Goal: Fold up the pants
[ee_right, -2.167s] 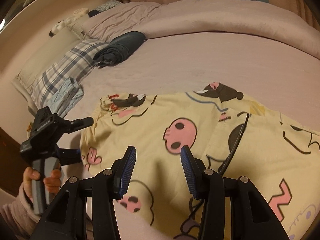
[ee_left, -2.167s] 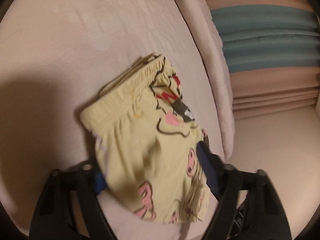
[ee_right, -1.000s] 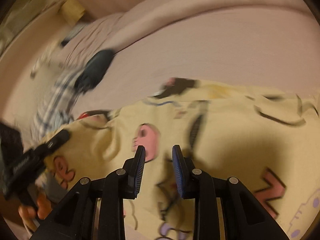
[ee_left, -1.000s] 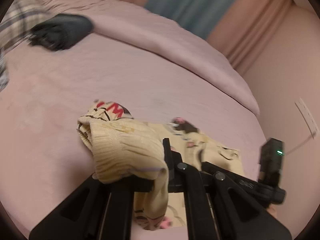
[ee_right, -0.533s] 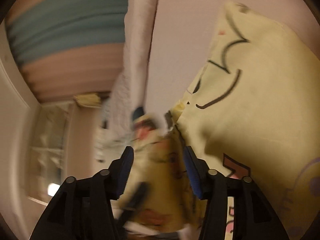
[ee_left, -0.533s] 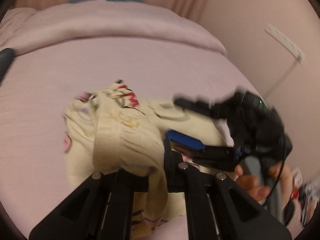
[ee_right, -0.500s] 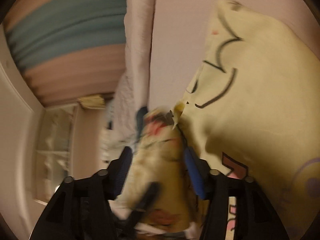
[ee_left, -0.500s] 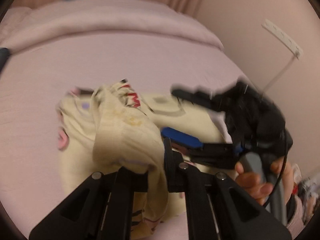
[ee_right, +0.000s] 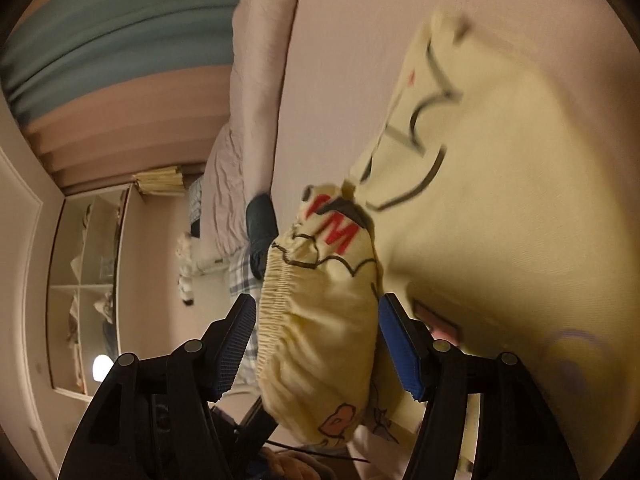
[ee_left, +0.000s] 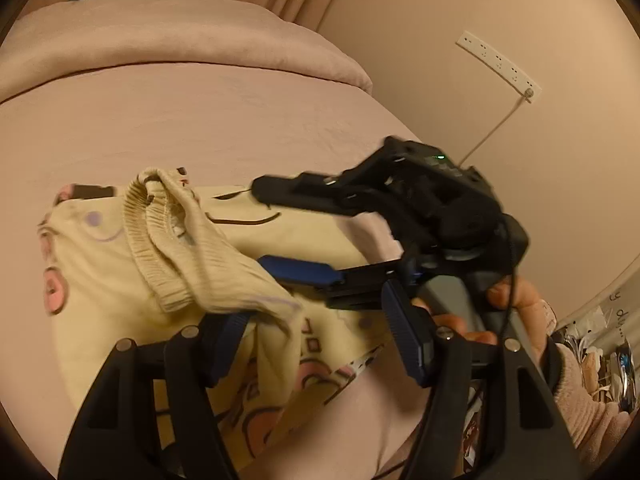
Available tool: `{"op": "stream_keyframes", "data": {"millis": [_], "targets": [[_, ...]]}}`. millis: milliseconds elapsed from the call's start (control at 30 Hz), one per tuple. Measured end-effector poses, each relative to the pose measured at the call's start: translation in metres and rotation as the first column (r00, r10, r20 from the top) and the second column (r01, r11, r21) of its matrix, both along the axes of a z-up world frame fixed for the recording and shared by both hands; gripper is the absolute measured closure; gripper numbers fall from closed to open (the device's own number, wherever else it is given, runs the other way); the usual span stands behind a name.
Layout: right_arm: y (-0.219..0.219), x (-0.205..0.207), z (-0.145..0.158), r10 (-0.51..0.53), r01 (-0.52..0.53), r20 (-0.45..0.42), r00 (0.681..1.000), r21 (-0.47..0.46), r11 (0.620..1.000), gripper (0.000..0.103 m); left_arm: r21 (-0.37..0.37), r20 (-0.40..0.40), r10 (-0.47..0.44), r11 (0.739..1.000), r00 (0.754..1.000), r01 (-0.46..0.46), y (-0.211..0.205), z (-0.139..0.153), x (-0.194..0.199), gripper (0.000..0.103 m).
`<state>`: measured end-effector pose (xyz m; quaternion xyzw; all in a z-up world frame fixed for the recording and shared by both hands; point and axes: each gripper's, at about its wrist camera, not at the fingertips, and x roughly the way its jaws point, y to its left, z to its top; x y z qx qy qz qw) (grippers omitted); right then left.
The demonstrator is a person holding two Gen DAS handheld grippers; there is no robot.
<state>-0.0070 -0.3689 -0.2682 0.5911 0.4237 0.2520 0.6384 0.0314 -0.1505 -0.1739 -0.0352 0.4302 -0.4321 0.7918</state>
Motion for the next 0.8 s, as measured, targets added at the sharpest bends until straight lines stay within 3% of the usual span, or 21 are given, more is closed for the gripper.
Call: {"op": "stream_keyframes", "data": {"millis": [67,200,300,433,533,633,700,767,800], "targets": [[-0.01,-0.005,-0.001,-0.032,0.032,-0.005,0.999,0.005,0.999,0.038,0.037,0.036,-0.093,0.995,0.995,0.092,-0.015,-0.003,-0.009,0.037],[-0.013,-0.008,-0.006,0.005,-0.005,-0.014,1.0,0.003,1.0,0.038,0.124,0.113,-0.299,0.951,0.948,0.285,-0.043,-0.008,-0.044,0.041],[-0.013,-0.008,-0.006,0.014,-0.014,0.003,1.0,0.031,0.999,0.037,0.155,0.112,-0.306,0.945,0.945,0.288,-0.044,-0.011,-0.05,0.041],[-0.011,-0.004,-0.008,0.03,-0.03,-0.006,1.0,0.025,0.999,0.037,0.127,0.079,-0.219,0.97,0.972,0.208,-0.012,-0.006,-0.042,0.039],[-0.001,0.003,-0.005,0.082,-0.084,-0.033,0.996,-0.055,0.995,0.037,0.075,0.03,-0.105,0.992,0.994,0.103,0.028,-0.002,-0.028,0.034],[0.012,0.01,0.005,0.126,-0.132,-0.046,0.991,-0.189,0.973,0.037,0.046,0.009,0.036,0.998,0.999,-0.036,0.072,-0.001,-0.023,0.032],[0.018,0.013,0.011,0.145,-0.15,-0.039,0.989,-0.285,0.947,0.047,0.016,-0.007,0.116,0.993,0.993,-0.116,0.1,-0.001,-0.019,0.03],[0.022,0.014,0.017,0.152,-0.154,-0.036,0.988,-0.365,0.918,0.073,-0.018,-0.038,0.189,0.982,0.981,-0.189,0.133,0.0,-0.021,0.028],[0.023,0.013,0.021,0.148,-0.145,-0.023,0.989,-0.396,0.906,0.081,-0.027,-0.048,0.212,0.976,0.976,-0.214,0.14,-0.001,-0.021,0.027]]}}
